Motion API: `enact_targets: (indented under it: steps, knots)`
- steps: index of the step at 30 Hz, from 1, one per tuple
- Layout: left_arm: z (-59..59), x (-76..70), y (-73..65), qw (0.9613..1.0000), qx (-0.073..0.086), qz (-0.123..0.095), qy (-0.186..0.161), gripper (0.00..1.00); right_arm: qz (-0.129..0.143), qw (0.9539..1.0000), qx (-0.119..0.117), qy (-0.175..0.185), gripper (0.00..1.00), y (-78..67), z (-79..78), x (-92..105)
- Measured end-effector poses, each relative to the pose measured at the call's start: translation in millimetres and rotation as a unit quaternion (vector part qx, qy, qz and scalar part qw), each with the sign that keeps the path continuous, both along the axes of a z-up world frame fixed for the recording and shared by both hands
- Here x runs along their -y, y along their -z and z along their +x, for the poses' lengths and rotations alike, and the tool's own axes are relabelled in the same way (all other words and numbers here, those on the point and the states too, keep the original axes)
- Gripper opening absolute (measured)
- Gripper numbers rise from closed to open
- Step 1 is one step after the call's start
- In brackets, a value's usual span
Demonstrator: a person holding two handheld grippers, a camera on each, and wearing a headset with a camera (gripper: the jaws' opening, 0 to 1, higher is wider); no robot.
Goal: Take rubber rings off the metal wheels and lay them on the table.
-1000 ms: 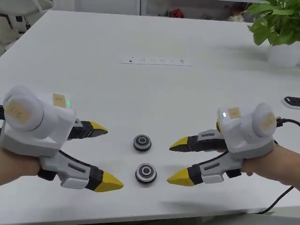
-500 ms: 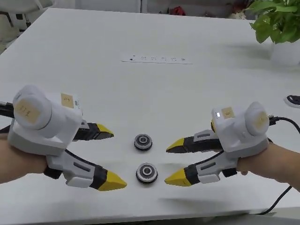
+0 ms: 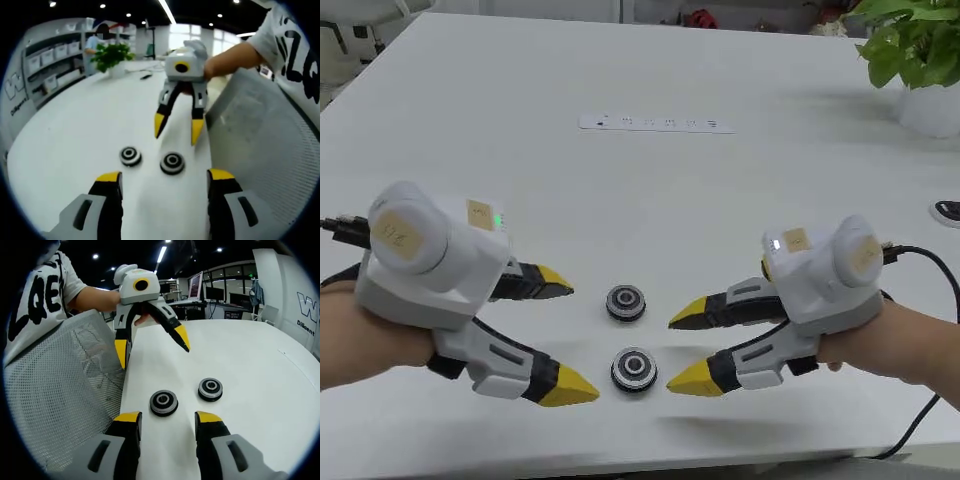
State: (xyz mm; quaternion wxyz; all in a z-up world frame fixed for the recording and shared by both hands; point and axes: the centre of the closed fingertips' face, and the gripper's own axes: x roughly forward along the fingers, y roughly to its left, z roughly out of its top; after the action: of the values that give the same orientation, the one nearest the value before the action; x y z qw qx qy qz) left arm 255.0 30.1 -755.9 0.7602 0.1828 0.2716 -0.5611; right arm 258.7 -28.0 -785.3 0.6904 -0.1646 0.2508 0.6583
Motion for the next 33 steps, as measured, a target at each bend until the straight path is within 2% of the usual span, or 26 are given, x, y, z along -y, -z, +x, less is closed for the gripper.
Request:
enact_targets:
  steps: [13,25,33]
  knots:
    - [-1.8,5.5,9.2,0.9998,-0.011,0.008,0.016,0.65,-0.003,1.0,-0.005,-0.007,0.39,3.4,-1.5,-3.3]
    - [-2.8,11.3,15.1,0.9994,-0.013,0.016,0.028,0.59,-0.009,0.9998,-0.007,-0.017,0.39,8.2,-5.3,-7.3]
    - [-5.1,13.2,18.9,0.999,-0.023,0.019,0.034,0.55,-0.013,0.9996,-0.007,-0.023,0.4,9.6,-6.4,-9.4]
